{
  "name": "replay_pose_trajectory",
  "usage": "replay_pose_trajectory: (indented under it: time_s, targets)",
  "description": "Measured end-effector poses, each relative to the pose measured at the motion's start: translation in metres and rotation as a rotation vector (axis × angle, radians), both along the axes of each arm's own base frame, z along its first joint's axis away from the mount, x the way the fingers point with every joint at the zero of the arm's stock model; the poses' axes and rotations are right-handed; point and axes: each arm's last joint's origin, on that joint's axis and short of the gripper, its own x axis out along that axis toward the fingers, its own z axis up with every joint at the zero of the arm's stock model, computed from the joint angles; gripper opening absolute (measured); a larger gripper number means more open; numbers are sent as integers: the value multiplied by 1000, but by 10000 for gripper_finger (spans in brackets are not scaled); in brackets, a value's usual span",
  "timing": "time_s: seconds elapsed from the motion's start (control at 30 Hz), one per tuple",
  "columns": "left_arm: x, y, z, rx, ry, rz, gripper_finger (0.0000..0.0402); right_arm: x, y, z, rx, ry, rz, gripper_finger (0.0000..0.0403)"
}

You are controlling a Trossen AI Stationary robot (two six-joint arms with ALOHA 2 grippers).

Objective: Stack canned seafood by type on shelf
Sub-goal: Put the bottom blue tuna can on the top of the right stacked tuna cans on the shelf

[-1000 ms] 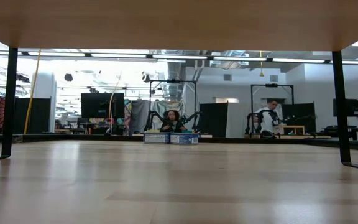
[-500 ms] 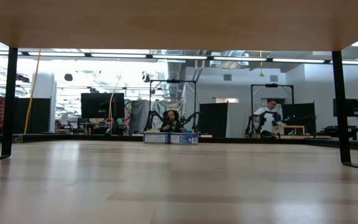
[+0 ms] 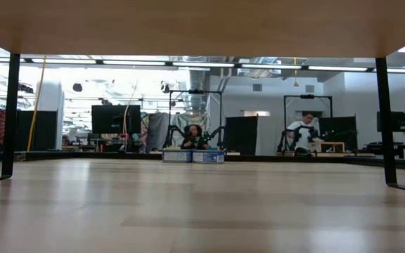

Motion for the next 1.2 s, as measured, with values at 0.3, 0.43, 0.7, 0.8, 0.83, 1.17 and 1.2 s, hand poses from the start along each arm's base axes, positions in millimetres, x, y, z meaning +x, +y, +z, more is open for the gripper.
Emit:
replay_pose_trajectory:
  time_s: [0.3, 0.43, 0.7, 0.8, 0.83, 1.17, 1.2]
  targets:
    - [15, -4, 0, -71, -83, -12, 368, -3, 13, -18, 74, 57, -42, 331]
    - [26, 4, -14, -109, -26, 5, 368, -2, 11, -27, 89, 93, -111, 331]
    - [33, -4, -23, -162, 6, -23, 368, -6, 21, -29, 181, 79, -107, 330]
    - [33, -8, -25, -162, 11, -28, 368, -10, 24, -28, 194, 76, -99, 330]
    - [33, -8, -25, -164, 10, -26, 368, -10, 25, -28, 194, 74, -102, 330]
    - [32, -13, -26, -155, 16, -17, 368, -13, 27, -27, 225, 70, -97, 330]
    - [32, -13, -26, -151, 17, -14, 368, -14, 26, -26, 222, 72, -98, 330]
